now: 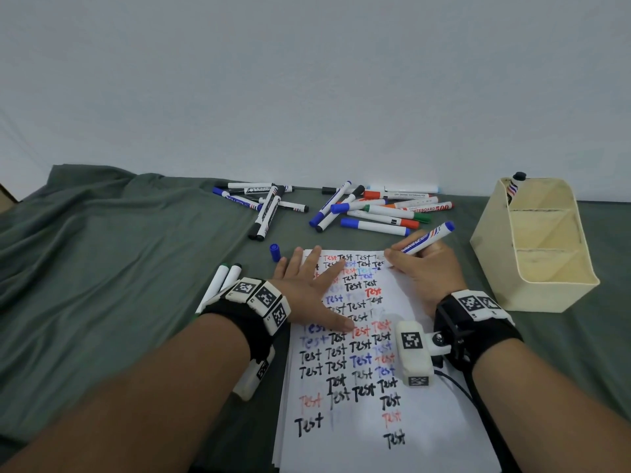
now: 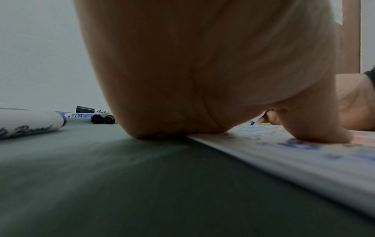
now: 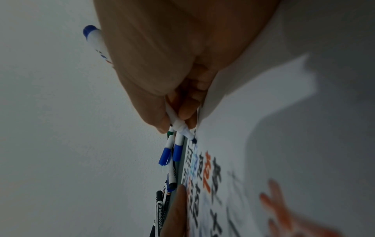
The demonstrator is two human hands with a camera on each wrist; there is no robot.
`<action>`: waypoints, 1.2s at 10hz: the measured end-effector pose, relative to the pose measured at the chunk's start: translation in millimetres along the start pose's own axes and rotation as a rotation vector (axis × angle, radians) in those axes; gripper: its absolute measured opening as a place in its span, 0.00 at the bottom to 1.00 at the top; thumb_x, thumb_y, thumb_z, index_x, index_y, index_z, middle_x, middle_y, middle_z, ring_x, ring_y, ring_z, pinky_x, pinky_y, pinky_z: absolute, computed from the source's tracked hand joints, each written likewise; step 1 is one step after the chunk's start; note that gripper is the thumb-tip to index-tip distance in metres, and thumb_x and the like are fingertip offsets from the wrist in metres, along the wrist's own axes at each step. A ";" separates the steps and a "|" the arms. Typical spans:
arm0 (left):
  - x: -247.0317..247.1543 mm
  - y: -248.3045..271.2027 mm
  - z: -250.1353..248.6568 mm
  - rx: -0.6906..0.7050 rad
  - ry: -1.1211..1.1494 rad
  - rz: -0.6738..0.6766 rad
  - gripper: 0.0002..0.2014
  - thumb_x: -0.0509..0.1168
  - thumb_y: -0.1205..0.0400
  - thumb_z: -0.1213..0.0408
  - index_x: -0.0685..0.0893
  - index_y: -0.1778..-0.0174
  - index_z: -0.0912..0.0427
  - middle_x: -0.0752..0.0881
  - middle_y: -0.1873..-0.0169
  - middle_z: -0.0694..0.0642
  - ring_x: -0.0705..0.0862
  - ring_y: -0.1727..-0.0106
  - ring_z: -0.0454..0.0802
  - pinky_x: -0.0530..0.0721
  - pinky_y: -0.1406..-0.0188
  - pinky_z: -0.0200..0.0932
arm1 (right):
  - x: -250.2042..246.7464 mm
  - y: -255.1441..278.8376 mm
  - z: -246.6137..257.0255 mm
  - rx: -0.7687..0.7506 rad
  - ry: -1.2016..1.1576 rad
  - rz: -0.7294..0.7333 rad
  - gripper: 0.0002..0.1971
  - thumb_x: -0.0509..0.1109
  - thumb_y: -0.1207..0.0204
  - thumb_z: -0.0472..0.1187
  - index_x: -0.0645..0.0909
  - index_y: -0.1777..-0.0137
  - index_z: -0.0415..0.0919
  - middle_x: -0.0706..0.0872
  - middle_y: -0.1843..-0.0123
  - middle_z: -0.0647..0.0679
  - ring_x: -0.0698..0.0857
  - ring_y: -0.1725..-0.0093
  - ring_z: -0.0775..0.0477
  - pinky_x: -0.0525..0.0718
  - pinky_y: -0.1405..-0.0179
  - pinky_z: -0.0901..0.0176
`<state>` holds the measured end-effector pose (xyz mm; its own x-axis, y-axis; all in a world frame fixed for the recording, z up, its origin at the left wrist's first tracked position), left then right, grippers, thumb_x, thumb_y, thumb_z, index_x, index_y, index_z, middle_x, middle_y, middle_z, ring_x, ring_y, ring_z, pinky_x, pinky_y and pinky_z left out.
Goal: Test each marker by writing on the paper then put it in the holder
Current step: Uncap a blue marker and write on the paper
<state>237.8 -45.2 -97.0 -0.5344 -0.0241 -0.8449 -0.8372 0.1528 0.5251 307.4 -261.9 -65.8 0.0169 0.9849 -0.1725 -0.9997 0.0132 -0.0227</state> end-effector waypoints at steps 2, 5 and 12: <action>-0.4 0.1 -0.4 0.000 0.004 -0.004 0.61 0.58 0.39 0.13 0.26 0.21 0.28 0.21 0.18 0.50 0.20 0.19 0.59 0.25 0.20 0.63 | -0.6 -0.9 1.5 -0.029 0.031 -0.006 0.08 0.82 0.27 0.36 0.88 0.62 0.49 0.93 0.61 0.50 0.91 0.55 0.49 0.89 0.52 0.52; 0.1 -0.6 0.2 0.000 0.003 -0.003 0.61 0.58 0.39 0.13 0.27 0.20 0.28 0.21 0.18 0.49 0.20 0.19 0.59 0.26 0.19 0.64 | -8.9 -1.4 -3.8 -0.011 -0.026 -0.069 0.07 0.82 0.28 0.36 0.88 0.61 0.48 0.92 0.61 0.51 0.90 0.56 0.51 0.88 0.52 0.55; -0.5 -0.4 0.2 -0.006 0.009 0.003 0.62 0.57 0.42 0.12 0.26 0.21 0.27 0.21 0.18 0.49 0.20 0.18 0.59 0.26 0.20 0.63 | -11.0 -0.7 -3.8 -0.005 -0.041 -0.095 0.07 0.82 0.29 0.36 0.87 0.61 0.48 0.92 0.63 0.53 0.89 0.62 0.58 0.86 0.55 0.56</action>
<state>238.4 -45.1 -96.8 -0.5379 -0.0326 -0.8424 -0.8362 0.1473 0.5282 307.9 -273.4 -67.6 0.1104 0.9855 -0.1290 -0.9935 0.1058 -0.0415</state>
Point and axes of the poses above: each hand's wrist, its own y-axis away from the middle knuckle, its own x-axis out of the palm, z = x × y, the point moved 9 cm from there along -y, towards the middle knuckle
